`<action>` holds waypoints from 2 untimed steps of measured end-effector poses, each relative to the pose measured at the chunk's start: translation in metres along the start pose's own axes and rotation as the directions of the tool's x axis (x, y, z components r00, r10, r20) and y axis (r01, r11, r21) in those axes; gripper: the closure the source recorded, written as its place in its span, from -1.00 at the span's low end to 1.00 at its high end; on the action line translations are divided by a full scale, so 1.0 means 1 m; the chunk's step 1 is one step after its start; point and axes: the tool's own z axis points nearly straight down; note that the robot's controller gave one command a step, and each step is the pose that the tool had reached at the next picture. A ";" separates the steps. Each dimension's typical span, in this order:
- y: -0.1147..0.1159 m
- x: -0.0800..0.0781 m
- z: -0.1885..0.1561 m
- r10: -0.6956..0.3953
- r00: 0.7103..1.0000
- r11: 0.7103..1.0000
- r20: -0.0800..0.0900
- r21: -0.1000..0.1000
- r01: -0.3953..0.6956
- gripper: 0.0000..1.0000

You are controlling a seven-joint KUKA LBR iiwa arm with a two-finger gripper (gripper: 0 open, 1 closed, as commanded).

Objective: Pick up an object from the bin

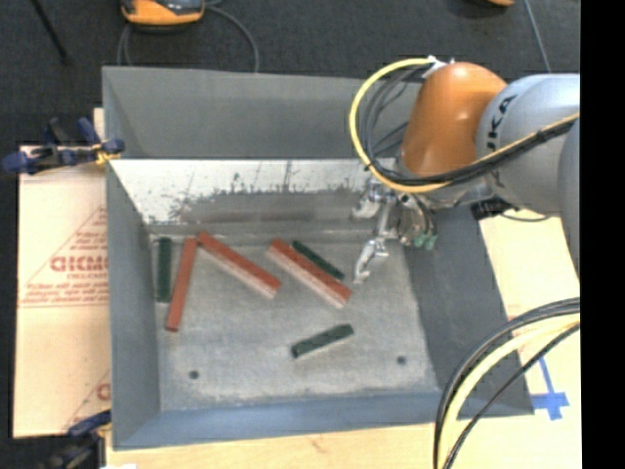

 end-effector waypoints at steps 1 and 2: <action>0.036 -0.007 0.023 0.075 0.997 0.997 -0.004 -0.001 -0.075 -1.00; 0.043 -0.011 0.020 0.079 0.997 0.997 -0.002 0.000 -0.079 -1.00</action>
Offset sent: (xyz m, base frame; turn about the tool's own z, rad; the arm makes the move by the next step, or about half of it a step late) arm 0.0137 0.0422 -0.0212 0.0831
